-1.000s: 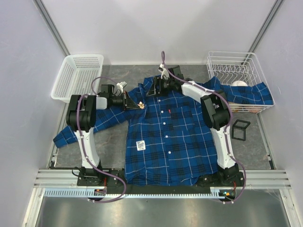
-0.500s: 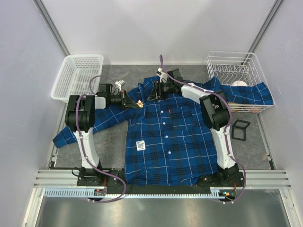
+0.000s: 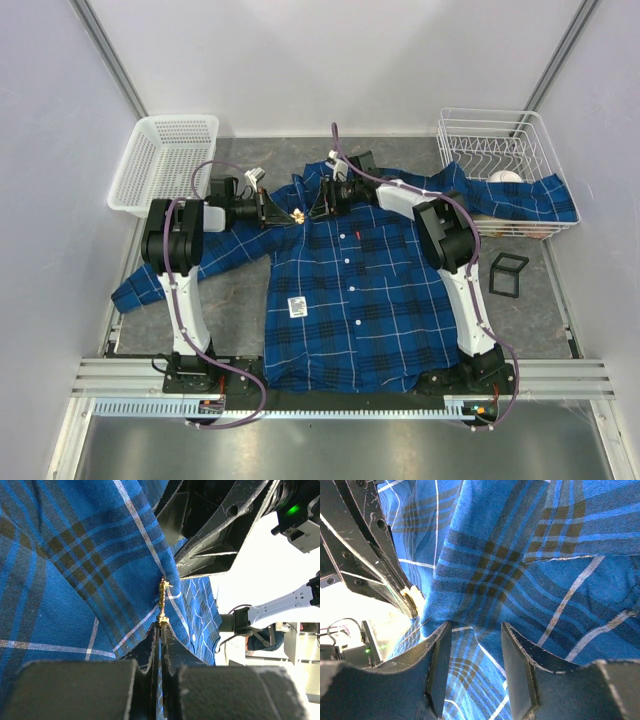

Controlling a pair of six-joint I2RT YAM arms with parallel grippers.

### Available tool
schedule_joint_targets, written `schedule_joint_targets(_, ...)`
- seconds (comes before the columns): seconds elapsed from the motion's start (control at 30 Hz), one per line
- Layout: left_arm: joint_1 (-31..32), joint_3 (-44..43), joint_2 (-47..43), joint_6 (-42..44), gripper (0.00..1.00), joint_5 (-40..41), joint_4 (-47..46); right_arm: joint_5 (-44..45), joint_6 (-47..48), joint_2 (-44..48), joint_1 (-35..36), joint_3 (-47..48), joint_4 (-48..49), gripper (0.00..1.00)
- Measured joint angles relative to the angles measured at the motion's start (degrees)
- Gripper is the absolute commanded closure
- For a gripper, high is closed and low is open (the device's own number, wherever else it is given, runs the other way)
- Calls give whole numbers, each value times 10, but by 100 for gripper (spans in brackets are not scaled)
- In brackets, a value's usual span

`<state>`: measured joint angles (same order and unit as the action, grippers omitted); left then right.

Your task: Pin the brooch onto the clothing

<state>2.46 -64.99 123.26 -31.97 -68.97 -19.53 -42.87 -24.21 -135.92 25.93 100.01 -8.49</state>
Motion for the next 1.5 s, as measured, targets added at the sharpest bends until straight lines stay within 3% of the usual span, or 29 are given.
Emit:
schedule_joint_targets(0.73,0,0,9,-13,98,-7,-16,-36,-48,0,0,0,69,43)
schedule_joint_targets(1.03,3,0,9,-13,98,-8,-17,-36,-48,0,8,0,76,51)
schedule_joint_targets(1.5,17,0,9,-30,98,-16,-34,-32,-42,0,11,0,66,53)
